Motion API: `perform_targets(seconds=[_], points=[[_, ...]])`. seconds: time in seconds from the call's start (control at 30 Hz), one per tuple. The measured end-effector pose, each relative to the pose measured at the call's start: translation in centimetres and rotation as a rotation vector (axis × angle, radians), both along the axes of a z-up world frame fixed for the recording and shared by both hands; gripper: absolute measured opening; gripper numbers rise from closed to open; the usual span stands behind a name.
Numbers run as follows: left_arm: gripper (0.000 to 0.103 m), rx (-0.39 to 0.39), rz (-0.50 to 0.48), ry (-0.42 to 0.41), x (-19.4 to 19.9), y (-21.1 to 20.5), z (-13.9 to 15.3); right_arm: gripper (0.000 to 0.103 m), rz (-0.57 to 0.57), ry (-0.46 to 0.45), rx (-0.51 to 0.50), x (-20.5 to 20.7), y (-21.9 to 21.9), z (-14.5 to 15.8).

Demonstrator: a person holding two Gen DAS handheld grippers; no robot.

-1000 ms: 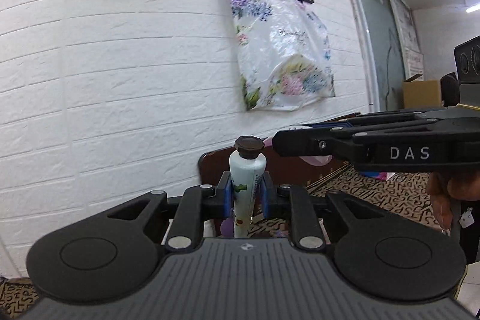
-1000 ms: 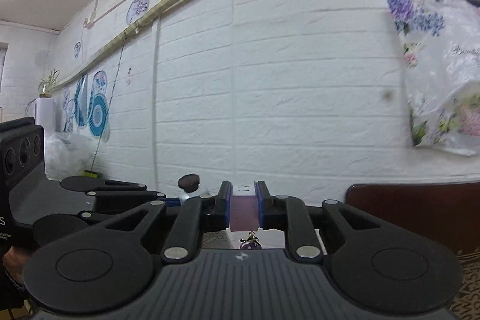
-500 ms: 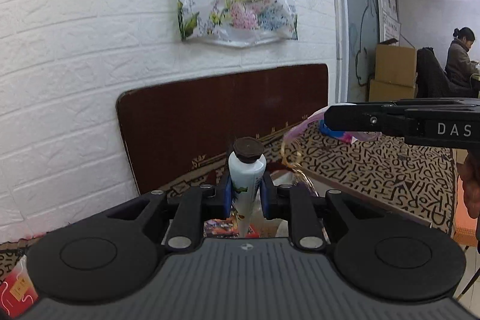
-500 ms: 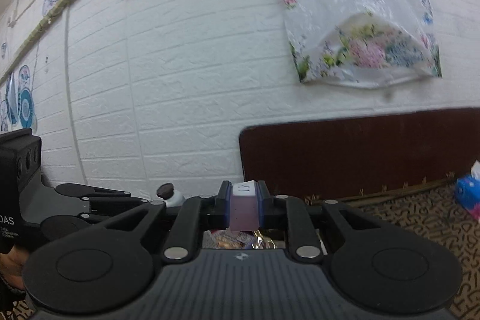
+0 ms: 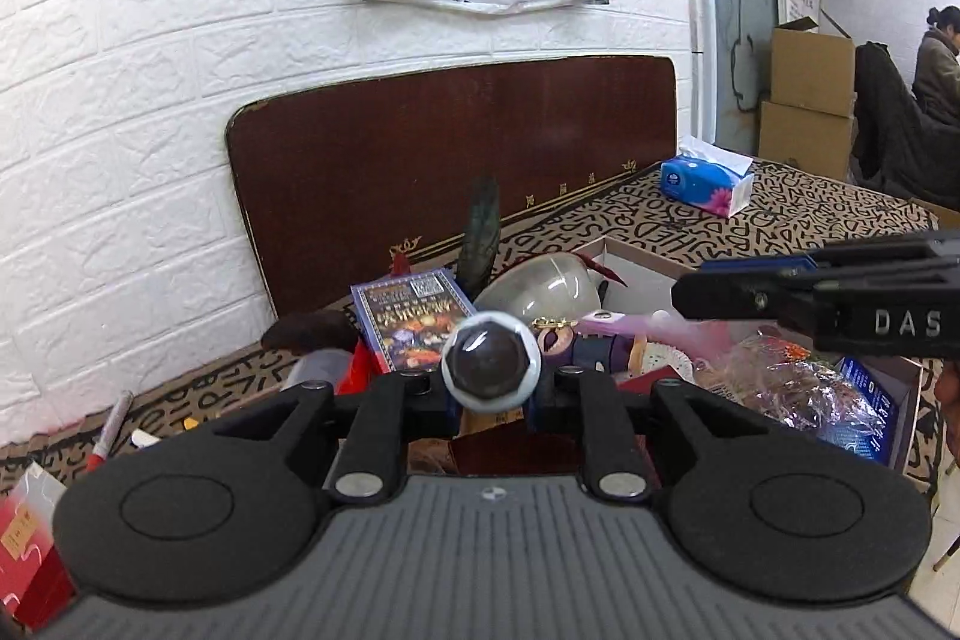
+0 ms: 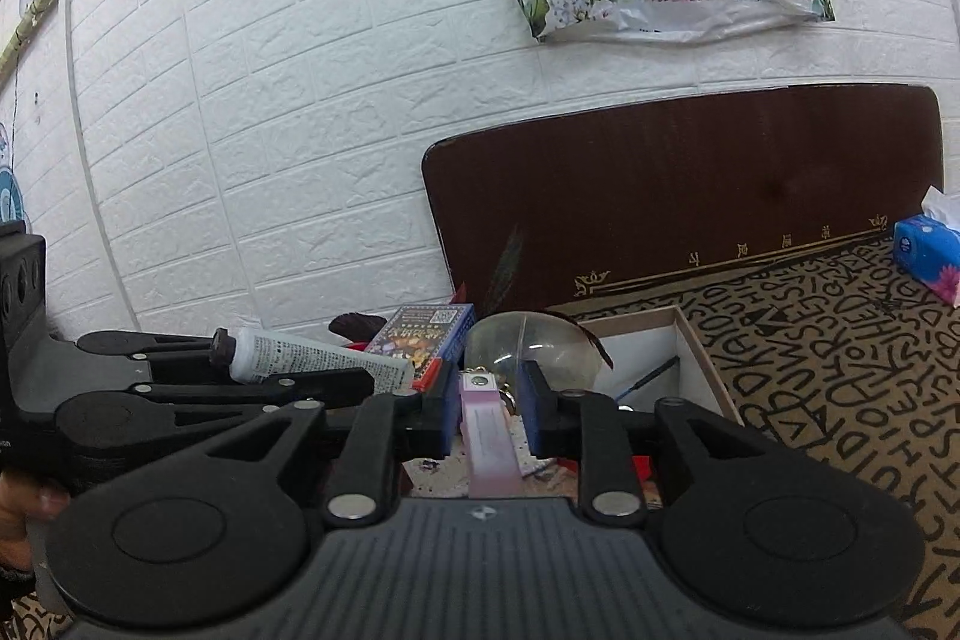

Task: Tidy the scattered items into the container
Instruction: 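Carry tube and keychain into the cardboard box and open both grippers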

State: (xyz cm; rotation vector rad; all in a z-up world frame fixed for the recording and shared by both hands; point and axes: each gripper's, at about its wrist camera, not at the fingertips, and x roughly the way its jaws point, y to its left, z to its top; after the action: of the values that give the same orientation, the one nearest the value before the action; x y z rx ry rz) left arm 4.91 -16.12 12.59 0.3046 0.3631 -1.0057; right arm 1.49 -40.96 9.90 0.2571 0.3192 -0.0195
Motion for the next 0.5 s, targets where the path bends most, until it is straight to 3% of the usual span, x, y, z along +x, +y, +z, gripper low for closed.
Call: perform_targets(seconds=[0.03, 0.2, 0.3, 0.43, 0.5], points=[[0.023, 0.001, 0.013, 0.002, -0.1, 0.0, 0.0, 0.046, -0.008, 0.002, 0.001, -0.1, 0.1, -0.1], [0.029, -0.023, 0.088, -0.024, -1.2, 0.6, 0.3, 0.07, -0.032, 0.002, -0.003, -0.7, 1.0, -0.5], [0.042, -0.036, 0.14, -0.058, -2.1, 0.8, 0.3, 0.088, -0.055, 0.001, -0.015, -1.2, 1.9, -0.7], [0.06, -0.068, 0.24, -0.063, -2.9, 1.7, 0.4, 0.101, -0.098, 0.001, -0.024, -2.3, 2.8, -1.1], [0.068, -0.095, 0.296, -0.077, -3.3, 2.5, 0.5, 0.103, -0.112, -0.01, -0.042, -2.9, 3.4, -1.3]])
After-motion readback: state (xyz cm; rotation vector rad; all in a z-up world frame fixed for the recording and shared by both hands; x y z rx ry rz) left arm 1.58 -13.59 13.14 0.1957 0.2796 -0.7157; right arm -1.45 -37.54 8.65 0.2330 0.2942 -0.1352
